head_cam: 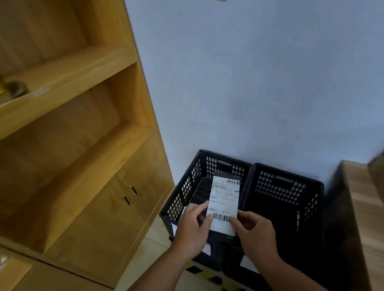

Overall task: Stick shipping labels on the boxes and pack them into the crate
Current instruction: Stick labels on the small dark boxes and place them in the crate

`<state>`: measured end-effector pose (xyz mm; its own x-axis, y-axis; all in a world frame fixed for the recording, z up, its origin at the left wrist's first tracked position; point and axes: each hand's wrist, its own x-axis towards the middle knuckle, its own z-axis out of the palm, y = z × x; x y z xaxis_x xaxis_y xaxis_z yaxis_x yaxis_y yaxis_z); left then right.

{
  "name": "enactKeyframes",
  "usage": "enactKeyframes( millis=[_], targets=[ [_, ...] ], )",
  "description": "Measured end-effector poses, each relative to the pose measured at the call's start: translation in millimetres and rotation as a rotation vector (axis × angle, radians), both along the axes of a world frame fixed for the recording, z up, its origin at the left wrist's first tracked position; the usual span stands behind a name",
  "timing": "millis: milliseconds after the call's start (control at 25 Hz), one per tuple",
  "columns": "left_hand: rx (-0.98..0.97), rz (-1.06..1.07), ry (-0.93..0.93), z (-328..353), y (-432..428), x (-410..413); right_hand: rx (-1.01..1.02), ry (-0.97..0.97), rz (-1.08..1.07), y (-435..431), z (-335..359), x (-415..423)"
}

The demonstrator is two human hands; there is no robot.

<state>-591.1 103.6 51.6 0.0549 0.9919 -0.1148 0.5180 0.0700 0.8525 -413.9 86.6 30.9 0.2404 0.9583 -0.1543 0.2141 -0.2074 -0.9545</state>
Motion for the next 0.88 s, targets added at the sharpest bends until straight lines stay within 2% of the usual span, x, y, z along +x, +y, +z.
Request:
enactKeyframes(
  millis=[320, 520, 720, 880],
  targets=[
    [-0.046, -0.062, 0.058, -13, 147, -52, -0.063, 0.034, -0.042, 132, -13, -52],
    [-0.123, -0.124, 0.053, -54, 223, -83, -0.128, 0.012, -0.129, 193, -46, -88],
    [-0.271, -0.197, 0.106, -152, 277, -118, -0.31, 0.089, -0.212, 236, -150, -130],
    [-0.407, -0.245, 0.251, -249, 286, -125, -0.449, 0.098, -0.226, 242, -261, -153]
  ],
)
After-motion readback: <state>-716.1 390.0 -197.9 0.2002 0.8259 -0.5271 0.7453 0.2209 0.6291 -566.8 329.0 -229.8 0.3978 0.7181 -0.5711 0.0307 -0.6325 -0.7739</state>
